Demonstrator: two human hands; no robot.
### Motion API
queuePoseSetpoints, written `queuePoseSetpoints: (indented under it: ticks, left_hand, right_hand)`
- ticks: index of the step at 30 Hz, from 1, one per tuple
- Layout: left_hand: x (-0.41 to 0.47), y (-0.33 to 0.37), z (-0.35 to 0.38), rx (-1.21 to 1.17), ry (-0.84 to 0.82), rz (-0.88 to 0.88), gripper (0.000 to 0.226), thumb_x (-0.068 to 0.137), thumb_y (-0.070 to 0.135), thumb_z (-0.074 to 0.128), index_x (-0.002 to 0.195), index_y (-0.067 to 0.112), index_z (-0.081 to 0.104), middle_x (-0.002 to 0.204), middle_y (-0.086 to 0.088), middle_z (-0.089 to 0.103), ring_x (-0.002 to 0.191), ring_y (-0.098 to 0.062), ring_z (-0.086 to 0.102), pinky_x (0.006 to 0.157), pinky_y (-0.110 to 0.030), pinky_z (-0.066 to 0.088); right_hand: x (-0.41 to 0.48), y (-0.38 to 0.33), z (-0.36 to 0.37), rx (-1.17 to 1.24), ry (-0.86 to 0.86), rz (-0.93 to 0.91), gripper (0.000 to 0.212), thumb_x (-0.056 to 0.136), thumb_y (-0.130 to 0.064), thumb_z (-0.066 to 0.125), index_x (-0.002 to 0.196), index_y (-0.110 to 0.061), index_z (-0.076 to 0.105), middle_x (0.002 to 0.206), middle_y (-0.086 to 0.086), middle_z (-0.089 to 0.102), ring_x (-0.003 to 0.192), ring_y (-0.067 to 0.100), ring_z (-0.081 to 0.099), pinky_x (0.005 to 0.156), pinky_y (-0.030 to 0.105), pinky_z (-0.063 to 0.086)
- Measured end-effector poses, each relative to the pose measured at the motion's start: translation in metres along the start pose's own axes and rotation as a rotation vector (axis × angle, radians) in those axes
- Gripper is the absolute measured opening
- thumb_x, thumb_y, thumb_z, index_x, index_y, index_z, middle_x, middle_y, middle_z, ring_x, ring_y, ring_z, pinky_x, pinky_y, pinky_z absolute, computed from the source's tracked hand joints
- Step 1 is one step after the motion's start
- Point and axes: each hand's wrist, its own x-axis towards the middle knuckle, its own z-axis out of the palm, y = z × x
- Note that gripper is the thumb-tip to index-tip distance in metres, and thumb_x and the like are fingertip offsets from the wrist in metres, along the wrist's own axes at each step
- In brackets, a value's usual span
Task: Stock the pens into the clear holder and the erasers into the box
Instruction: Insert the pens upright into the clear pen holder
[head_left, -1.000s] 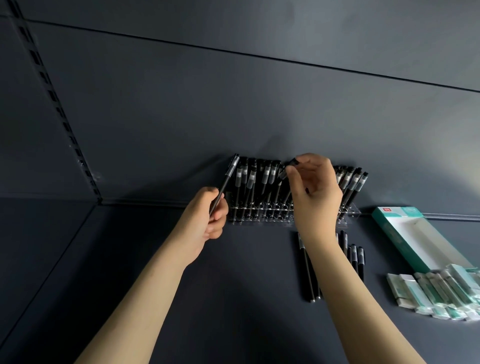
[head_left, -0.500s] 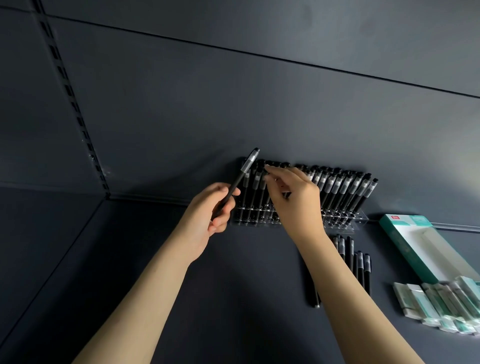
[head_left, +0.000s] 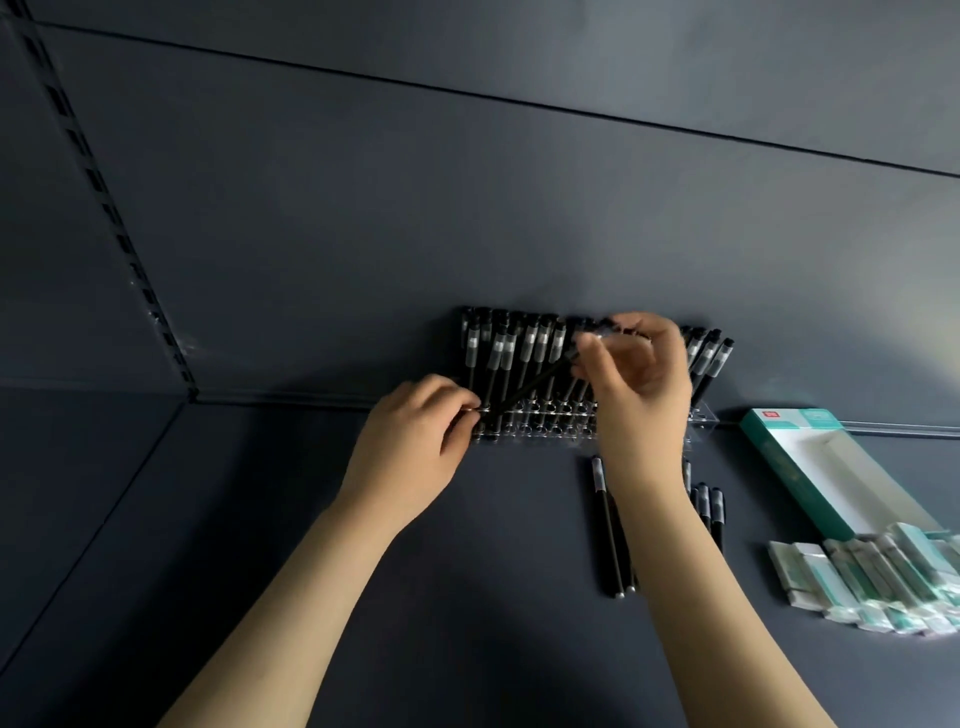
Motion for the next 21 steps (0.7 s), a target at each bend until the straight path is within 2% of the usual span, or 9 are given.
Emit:
queuePoseSetpoints:
  ticks: [2,4,6,11,15,19,21]
  left_hand:
    - [-0.002,-0.008,0.005,0.188,-0.012,0.060,0.019,0.091,0.025,0.059,0.105,0.018,0.070,0.105,0.006,0.063,0.086,-0.021,0.060,0.075,-0.039,0.050]
    - [-0.003,-0.011,0.009,0.243,-0.018,0.077,0.020,0.086,0.021,0.067,0.106,0.020,0.071,0.106,0.005,0.064,0.088,-0.023,0.061,0.075,-0.039,0.050]
    - [-0.004,-0.010,0.010,0.280,-0.008,0.096,0.021,0.084,0.019,0.070,0.105,0.020,0.072,0.105,0.005,0.066,0.090,-0.024,0.062,0.075,-0.039,0.050]
    - [-0.003,-0.009,0.011,0.303,0.010,0.103,0.021,0.083,0.018,0.068,0.104,0.019,0.072,0.100,0.004,0.066,0.091,-0.024,0.061,0.077,-0.039,0.049]
    - [-0.004,-0.006,0.015,0.302,0.022,0.082,0.018,0.082,0.019,0.067,0.100,0.017,0.072,0.097,0.003,0.065,0.088,-0.024,0.060,0.076,-0.038,0.048]
    - [-0.005,-0.003,0.019,0.317,0.033,0.071,0.016,0.085,0.021,0.061,0.096,0.016,0.071,0.096,0.000,0.064,0.086,-0.026,0.059,0.076,-0.039,0.047]
    - [-0.005,-0.003,0.020,0.327,0.035,0.068,0.017,0.086,0.022,0.059,0.096,0.016,0.070,0.096,0.000,0.064,0.086,-0.026,0.059,0.076,-0.040,0.047]
  right_hand:
    - [0.003,-0.001,-0.007,-0.103,0.068,-0.093,0.023,0.091,-0.008,0.067,0.098,-0.025,0.054,0.077,-0.003,0.063,0.075,0.017,0.064,0.072,0.031,0.054]
    - [0.004,-0.002,-0.008,-0.177,0.083,-0.143,0.025,0.091,-0.009,0.067,0.097,-0.028,0.052,0.077,-0.006,0.062,0.072,0.013,0.064,0.067,0.021,0.049]
    - [0.005,0.000,-0.005,-0.226,0.069,-0.165,0.027,0.091,-0.009,0.067,0.097,-0.030,0.052,0.077,-0.009,0.061,0.070,0.006,0.062,0.065,0.017,0.046]
    - [0.009,0.009,0.001,-0.333,0.021,-0.178,0.022,0.091,-0.011,0.068,0.099,-0.025,0.053,0.081,-0.011,0.063,0.070,0.003,0.062,0.067,0.017,0.048]
    - [0.013,0.018,0.006,-0.465,-0.089,-0.198,0.017,0.090,-0.014,0.070,0.099,-0.019,0.058,0.084,-0.014,0.064,0.075,0.002,0.063,0.070,0.013,0.049]
    - [0.015,0.033,0.008,-0.631,-0.193,-0.322,0.014,0.090,-0.012,0.069,0.104,-0.009,0.067,0.091,-0.002,0.067,0.074,0.004,0.061,0.072,0.013,0.051]
    - [0.016,0.037,0.008,-0.681,-0.233,-0.372,0.021,0.091,-0.012,0.068,0.112,-0.007,0.069,0.096,0.001,0.066,0.075,0.006,0.060,0.073,0.018,0.053]
